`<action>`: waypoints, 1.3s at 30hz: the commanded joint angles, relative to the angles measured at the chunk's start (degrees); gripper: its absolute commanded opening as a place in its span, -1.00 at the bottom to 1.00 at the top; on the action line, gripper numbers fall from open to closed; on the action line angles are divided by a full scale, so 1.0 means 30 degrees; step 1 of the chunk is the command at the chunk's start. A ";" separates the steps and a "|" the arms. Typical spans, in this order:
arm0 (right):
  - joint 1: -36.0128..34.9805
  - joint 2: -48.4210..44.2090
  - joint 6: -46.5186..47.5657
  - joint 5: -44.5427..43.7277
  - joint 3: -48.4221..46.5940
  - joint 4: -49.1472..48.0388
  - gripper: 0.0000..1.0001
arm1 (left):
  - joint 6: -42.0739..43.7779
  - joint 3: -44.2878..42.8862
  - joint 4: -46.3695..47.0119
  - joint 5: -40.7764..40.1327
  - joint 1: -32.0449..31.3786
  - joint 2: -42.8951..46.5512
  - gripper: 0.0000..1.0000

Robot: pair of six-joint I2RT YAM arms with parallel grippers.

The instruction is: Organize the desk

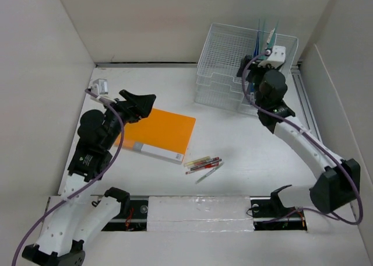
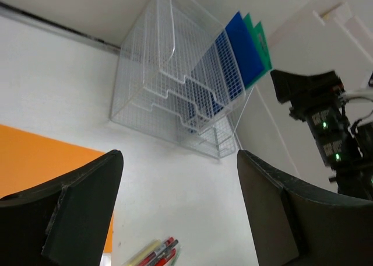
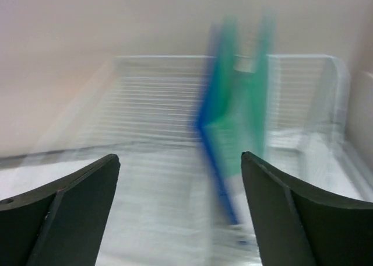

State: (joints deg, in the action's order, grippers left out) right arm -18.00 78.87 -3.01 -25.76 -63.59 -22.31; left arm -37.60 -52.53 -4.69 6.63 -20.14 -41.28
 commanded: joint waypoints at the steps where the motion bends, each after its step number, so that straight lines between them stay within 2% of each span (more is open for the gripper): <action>1: -0.3046 -0.1737 0.0532 0.0877 -0.1097 0.2916 0.76 | 0.0669 -0.2115 -0.0048 -0.1330 0.0063 0.1305 0.49; 2: -0.3836 -0.1913 0.0504 0.1229 -0.0778 0.3880 0.50 | 0.0728 -0.2727 -0.0136 -0.1477 0.0063 0.1424 0.47; 3: -0.5294 -0.2002 0.0649 0.2799 -0.0630 0.4354 0.24 | 0.0757 -0.3023 -0.0310 -0.1595 0.0063 0.1512 0.44; 4: -0.6121 -0.1887 0.0766 0.3395 -0.0484 0.4852 0.04 | 0.0816 -0.3316 -0.0428 -0.1741 0.0063 0.1658 0.42; 5: -0.6912 -0.1654 0.0651 0.3749 -0.0366 0.5698 -0.32 | 0.0874 -0.3754 -0.0574 -0.1858 0.0063 0.1717 0.41; 7: -0.9423 -0.0576 0.0476 0.4454 -0.0423 0.6640 -0.49 | 0.1021 -0.4167 -0.1043 -0.2035 0.0063 0.1834 0.39; 8: -1.0252 -0.0191 0.0329 0.4542 -0.0394 0.7079 -0.51 | 0.1079 -0.4575 -0.1277 -0.2673 0.0063 0.1835 0.38; 10: -1.2385 0.0658 -0.0021 0.5535 -0.0073 0.7141 -0.32 | 0.1284 -0.4929 -0.1921 -0.3146 0.0063 0.1748 0.37; 11: -1.2979 0.1620 -0.0140 0.5974 -0.0043 0.7055 0.03 | 0.1372 -0.5278 -0.2127 -0.3294 0.0063 0.1689 0.36; 14: -1.4793 0.4107 -0.0463 0.6740 -0.0772 0.7286 0.29 | 0.1461 -0.5603 -0.2626 -0.3560 0.0063 0.1163 0.34; 19: -1.6701 0.8269 -0.0317 0.6066 -0.3726 0.9538 0.33 | 0.1724 -0.5283 -0.3123 -0.4198 0.0063 -0.1289 0.32; 22: -1.7057 0.9769 -0.0258 0.5835 -0.4640 1.0305 0.35 | 0.1666 -0.4873 -0.3125 -0.4204 0.0063 -0.1853 0.31; 26: -1.7291 1.1208 -0.0375 0.3961 -0.4965 1.0219 0.27 | 0.1286 -0.3732 -0.2539 -0.4116 0.0353 -0.1827 0.29; 29: -1.7291 1.1590 -0.0609 0.2613 -0.4906 0.9985 0.22 | 0.1227 -0.3351 -0.2597 -0.2422 0.1787 -0.2324 0.28; 31: -1.7291 1.1765 -0.0784 0.1529 -0.4876 0.9780 0.16 | 0.1022 -0.2882 -0.2510 -0.0255 0.3363 -0.2850 0.28; 34: -1.7291 1.2643 -0.1310 0.0618 -0.5371 1.0332 -0.01 | 0.0467 -0.1856 -0.2304 0.1591 0.4485 -0.3261 0.27; 37: -1.7291 1.3260 -0.1781 0.0237 -0.5085 0.9988 -0.09 | 0.0086 -0.1387 -0.2363 0.1218 0.4487 -0.2942 0.27; 39: -1.7291 1.3464 -0.1781 0.0353 -0.5052 0.9896 -0.40 | -0.0120 -0.0831 -0.2450 0.0780 0.4487 -0.2852 0.28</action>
State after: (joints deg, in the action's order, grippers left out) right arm -69.73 117.58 -6.31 -22.98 -77.95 7.09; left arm -36.36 -56.12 -14.02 7.18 -6.94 -51.16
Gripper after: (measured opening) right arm 0.340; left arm 0.639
